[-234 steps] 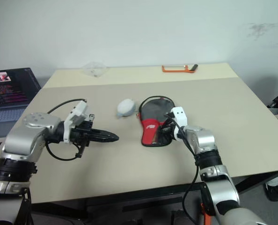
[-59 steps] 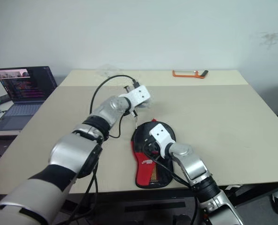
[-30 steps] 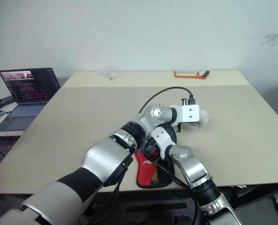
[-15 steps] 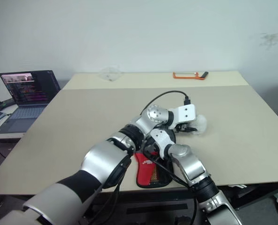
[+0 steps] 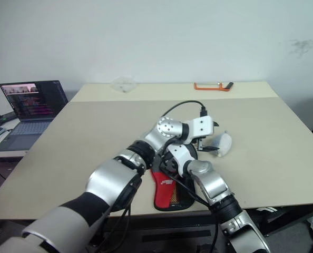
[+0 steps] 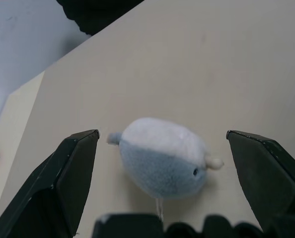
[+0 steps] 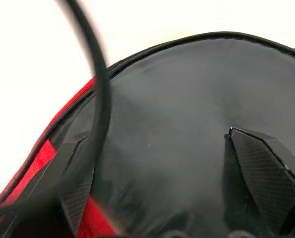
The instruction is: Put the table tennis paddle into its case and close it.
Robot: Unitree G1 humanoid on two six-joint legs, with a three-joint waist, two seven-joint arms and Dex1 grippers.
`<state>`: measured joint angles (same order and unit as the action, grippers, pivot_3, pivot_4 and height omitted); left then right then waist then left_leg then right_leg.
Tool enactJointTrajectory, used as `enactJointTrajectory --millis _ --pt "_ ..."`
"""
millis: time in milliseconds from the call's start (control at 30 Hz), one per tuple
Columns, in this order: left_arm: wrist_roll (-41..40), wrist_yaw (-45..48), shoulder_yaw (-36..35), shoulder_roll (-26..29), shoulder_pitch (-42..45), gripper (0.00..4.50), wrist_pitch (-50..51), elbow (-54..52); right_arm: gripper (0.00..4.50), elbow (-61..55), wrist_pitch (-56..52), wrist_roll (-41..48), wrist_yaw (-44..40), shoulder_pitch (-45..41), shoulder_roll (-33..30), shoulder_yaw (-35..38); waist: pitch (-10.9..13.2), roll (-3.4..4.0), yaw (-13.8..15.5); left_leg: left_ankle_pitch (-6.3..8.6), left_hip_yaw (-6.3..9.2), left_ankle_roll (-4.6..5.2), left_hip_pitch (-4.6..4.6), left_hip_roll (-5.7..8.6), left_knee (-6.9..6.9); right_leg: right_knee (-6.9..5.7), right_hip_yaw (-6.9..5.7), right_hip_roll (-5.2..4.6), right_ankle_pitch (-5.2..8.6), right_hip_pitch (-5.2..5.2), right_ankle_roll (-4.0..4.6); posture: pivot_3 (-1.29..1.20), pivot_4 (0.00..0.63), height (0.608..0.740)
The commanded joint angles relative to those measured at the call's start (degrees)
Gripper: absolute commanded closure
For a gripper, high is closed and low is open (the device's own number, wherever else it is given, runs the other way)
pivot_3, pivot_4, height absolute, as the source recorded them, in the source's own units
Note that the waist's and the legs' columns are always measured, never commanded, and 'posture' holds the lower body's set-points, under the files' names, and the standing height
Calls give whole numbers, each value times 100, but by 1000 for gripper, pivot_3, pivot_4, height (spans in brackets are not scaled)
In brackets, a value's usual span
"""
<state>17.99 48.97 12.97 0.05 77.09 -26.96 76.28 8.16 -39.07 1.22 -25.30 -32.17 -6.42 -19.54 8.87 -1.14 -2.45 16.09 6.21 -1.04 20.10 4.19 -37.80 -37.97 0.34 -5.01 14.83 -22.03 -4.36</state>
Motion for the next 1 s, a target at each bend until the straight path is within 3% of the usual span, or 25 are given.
enactJointTrajectory --millis 33,233,333,433,567,667,867,1000 --pt "-185 -341 -250 360 185 14 15 -228 0 455 -360 -150 149 297 -138 40 0 1 -1 0 0 0 1 0 1 0 0 0 0 -1 0 0 150 740" --pt "-747 -664 -956 1181 218 14 810 -204 0 -328 -485 3 134 522 -146 210 3 2 11 0 13 1 40 3 -1 4 -9 0 0 -30 0 0 150 740" --pt "-1306 -277 -1462 1419 40 14 1237 -303 0 -977 -762 137 76 686 -175 308 3 2 54 2 25 3 61 7 -7 8 -26 -6 -1 -38 2 0 150 740" --pt "-1856 902 -1785 1687 -400 14 1651 -611 0 -2277 -1381 608 -194 822 -319 534 3 2 60 3 32 2 97 11 -6 15 -34 -11 -14 -72 24 0 150 740" --pt "-2204 2199 -1719 1897 -1150 14 2197 -1345 0 -3664 -2380 1529 -546 970 -571 1247 8 3 46 -3 25 -15 201 15 -17 8 -26 -14 -17 -177 30 0 150 740" --pt "-2432 2456 -1763 2018 -1699 14 2726 -1855 0 -4408 -3050 2131 -766 1002 -977 1942 11 0 52 -4 27 -15 258 15 -23 5 -26 -16 -18 -227 32 0 150 740" --pt "-2515 2969 -1400 2163 -2650 14 3183 -3084 0 -5034 -3781 2915 -984 944 -1802 2960 14 1 72 2 30 -4 260 14 -22 9 -32 -17 -18 -221 33 0 150 740" --pt "-2406 3358 -871 2167 -3112 14 3116 -3835 0 -4647 -3641 2742 -665 808 -2156 3318 14 1 76 7 25 6 252 16 -25 5 -28 -19 -18 -211 33 0 150 740"
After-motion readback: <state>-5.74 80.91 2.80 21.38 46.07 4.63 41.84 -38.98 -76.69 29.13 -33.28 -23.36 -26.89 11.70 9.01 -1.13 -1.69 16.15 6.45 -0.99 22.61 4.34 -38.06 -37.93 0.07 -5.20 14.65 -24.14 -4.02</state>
